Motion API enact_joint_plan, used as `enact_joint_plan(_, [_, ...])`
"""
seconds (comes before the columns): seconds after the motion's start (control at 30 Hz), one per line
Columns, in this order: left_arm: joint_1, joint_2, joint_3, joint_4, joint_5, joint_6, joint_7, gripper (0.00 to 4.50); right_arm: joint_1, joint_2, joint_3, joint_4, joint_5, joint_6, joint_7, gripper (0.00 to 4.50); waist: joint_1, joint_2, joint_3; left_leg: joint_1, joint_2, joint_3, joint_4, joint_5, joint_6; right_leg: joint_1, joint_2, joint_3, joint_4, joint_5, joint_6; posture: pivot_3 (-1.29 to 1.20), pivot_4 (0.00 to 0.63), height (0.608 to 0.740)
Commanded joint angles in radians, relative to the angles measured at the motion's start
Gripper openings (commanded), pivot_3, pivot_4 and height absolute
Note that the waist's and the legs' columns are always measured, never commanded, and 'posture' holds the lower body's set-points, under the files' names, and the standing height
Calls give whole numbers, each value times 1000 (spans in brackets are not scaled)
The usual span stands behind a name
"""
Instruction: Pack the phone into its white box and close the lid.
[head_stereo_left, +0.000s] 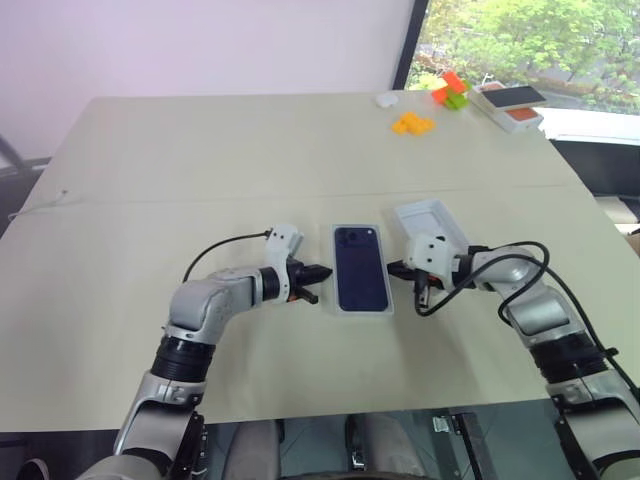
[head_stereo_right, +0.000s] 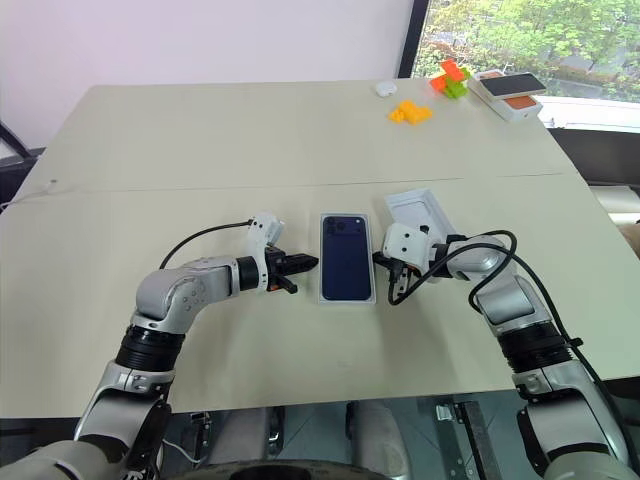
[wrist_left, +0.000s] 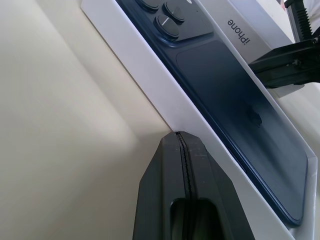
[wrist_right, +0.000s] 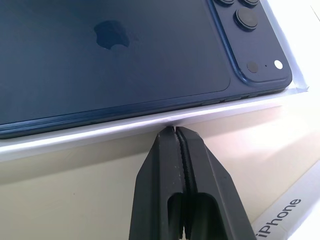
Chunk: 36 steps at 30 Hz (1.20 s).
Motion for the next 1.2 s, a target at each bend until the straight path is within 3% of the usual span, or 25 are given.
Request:
enact_joint_plan(0.03, [-2, -22, -41, -32, -14, -6, -40, 0, -6, 24, 28, -30, 4, -24, 7, 58, -1, 0, 0, 0, 0, 0, 0, 0, 0, 0, 0, 0, 0, 0, 0, 0, 150, 740])
enact_joint_plan(0.63, [-5, -20, -40, -35, -2, -12, -46, 0, 6, 17, 20, -43, 5, -10, 20, 58, 0, 0, 0, 0, 0, 0, 0, 0, 0, 0, 0, 0, 0, 0, 0, 0, 150, 740])
enact_joint_plan(1.2, [2, 165, 115, -174, -102, 80, -89, 0, -105, -21, -80, -143, 154, 211, 63, 58, -2, 4, 2, -1, 1, 1, -3, 0, 0, -3, 1, 0, -1, 0, 0, 0, 150, 740])
